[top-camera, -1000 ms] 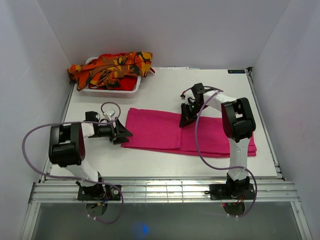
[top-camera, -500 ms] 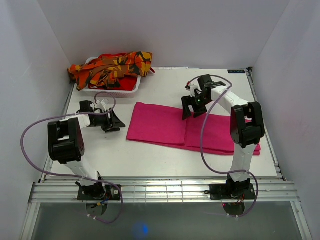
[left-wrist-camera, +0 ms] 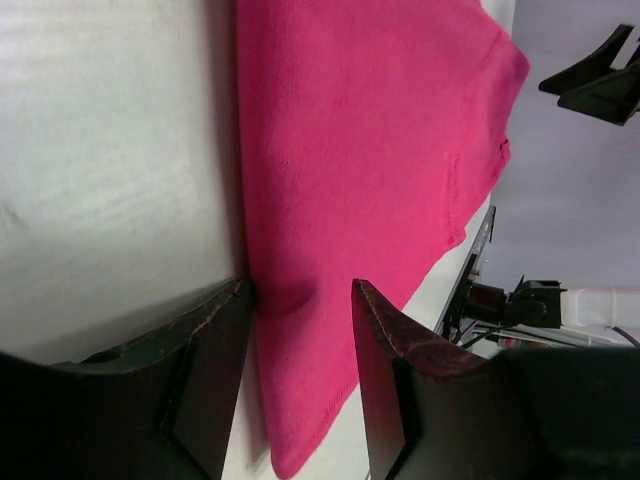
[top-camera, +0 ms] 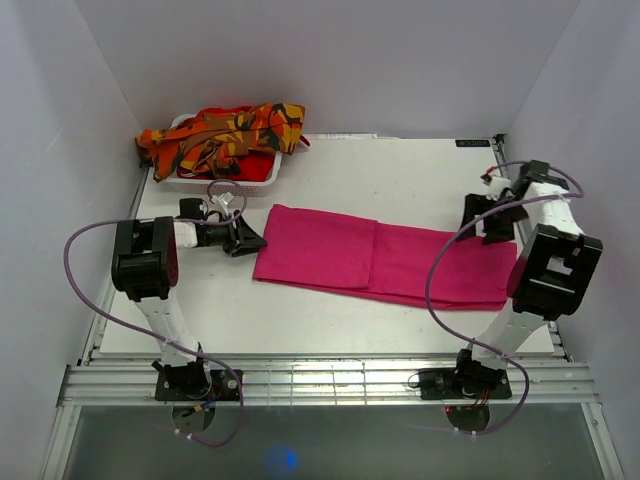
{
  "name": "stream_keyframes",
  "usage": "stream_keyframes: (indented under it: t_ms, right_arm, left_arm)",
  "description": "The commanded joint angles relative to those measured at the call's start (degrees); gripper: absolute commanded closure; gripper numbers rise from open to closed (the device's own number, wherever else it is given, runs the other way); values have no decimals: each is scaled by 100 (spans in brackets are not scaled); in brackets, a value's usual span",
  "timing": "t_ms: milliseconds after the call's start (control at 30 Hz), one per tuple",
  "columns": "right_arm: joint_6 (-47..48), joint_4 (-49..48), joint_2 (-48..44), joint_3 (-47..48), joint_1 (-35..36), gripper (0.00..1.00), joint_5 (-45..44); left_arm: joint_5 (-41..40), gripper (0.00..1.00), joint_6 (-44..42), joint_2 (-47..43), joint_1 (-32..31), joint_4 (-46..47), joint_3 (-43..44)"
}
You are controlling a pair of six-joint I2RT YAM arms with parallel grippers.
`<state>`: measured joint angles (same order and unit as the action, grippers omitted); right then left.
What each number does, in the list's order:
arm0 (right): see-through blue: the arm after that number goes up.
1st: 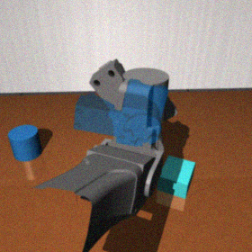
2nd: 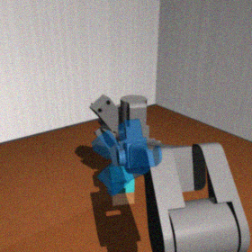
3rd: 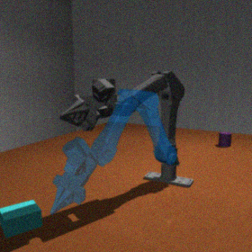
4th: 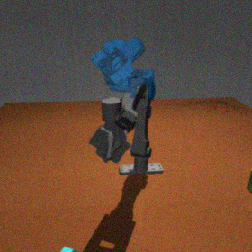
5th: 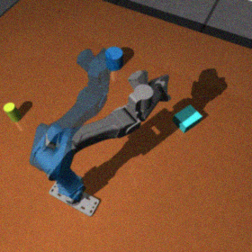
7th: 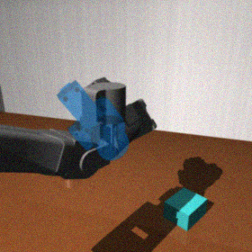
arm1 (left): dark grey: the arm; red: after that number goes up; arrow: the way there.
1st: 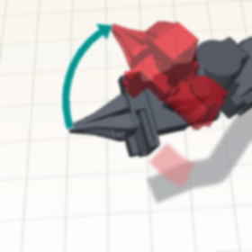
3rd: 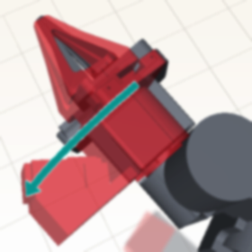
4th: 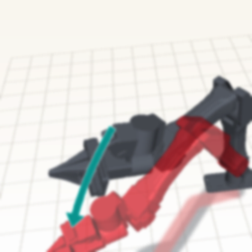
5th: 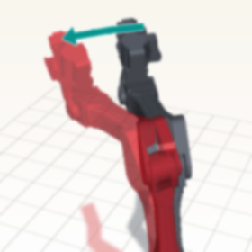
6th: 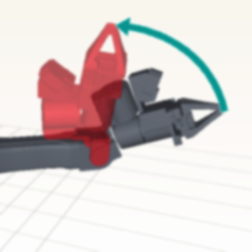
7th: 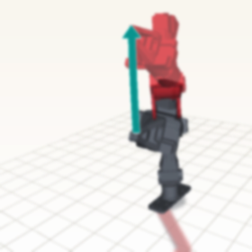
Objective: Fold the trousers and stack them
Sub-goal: Fold the trousers
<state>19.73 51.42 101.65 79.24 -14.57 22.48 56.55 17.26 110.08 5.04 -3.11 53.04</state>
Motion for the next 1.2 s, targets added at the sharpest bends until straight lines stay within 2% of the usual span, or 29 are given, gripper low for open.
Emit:
stream_keyframes:
  t_ms: [0,133,233,333,400,500,800,1000,1167]
  right_arm:
    - [601,553,-13,-84,-897,12,99]
    - [910,632,83,-111,-1697,12,-24]
    - [1094,712,250,-76,-2207,13,-60]
    - [1191,747,400,-41,-2340,15,-24]
    - [1191,756,452,-32,-2358,16,89]
    - [1183,843,505,12,-2358,17,379]
    - [630,466,584,-304,-2217,23,1162]
    - [357,36,628,-751,-1778,25,1443]
    - [-117,-456,655,-1024,-970,27,1523]
  left_arm:
    - [-471,44,93,548,-126,468,233]
    - [-277,50,418,751,-196,742,321]
    - [-381,63,524,682,-196,839,295]
    - [-304,81,621,428,-161,857,207]
    - [-259,100,647,234,-152,725,163]
    - [-224,100,613,-284,-47,348,49]
    - [-426,100,-160,-2234,533,-1972,22]
    - [-479,100,-583,-2834,990,-2948,390]
    - [-339,100,-785,-2984,1105,-3554,1102]
